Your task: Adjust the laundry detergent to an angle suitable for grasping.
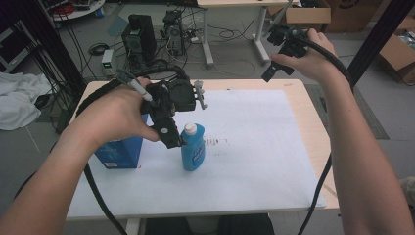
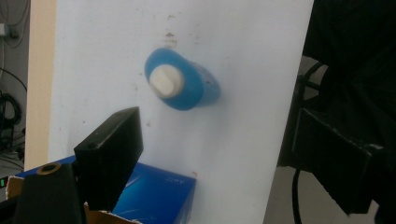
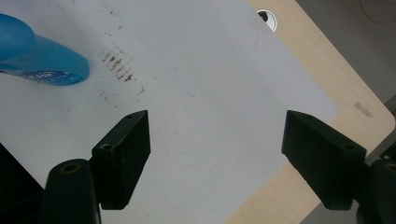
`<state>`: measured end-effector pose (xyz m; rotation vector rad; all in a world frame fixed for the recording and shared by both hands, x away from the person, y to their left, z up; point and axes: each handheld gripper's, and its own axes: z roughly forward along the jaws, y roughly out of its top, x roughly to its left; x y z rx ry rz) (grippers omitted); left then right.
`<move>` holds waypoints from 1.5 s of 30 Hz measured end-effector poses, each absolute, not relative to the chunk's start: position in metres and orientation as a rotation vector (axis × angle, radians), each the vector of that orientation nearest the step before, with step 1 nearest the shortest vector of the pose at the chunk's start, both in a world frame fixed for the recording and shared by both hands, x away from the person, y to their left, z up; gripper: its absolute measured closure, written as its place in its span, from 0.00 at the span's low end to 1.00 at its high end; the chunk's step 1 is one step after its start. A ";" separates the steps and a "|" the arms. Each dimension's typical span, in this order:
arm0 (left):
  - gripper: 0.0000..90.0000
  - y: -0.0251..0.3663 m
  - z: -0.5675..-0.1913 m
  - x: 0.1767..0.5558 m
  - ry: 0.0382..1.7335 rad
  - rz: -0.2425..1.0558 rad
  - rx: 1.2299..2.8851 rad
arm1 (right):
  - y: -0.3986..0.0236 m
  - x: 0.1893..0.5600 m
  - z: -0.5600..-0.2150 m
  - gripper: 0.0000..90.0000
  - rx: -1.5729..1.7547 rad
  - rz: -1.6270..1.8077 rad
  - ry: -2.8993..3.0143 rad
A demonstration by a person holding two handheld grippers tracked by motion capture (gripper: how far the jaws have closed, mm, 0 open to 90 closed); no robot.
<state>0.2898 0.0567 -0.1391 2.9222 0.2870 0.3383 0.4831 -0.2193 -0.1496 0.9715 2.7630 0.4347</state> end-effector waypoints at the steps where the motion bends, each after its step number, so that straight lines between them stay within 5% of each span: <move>1: 0.19 0.056 -0.139 0.290 0.278 0.336 2.927 | -0.220 0.484 -0.149 0.26 0.971 0.441 2.761; 45: 0.18 0.053 -0.146 0.294 0.312 0.342 2.950 | -0.223 0.483 -0.159 0.25 0.929 0.486 2.782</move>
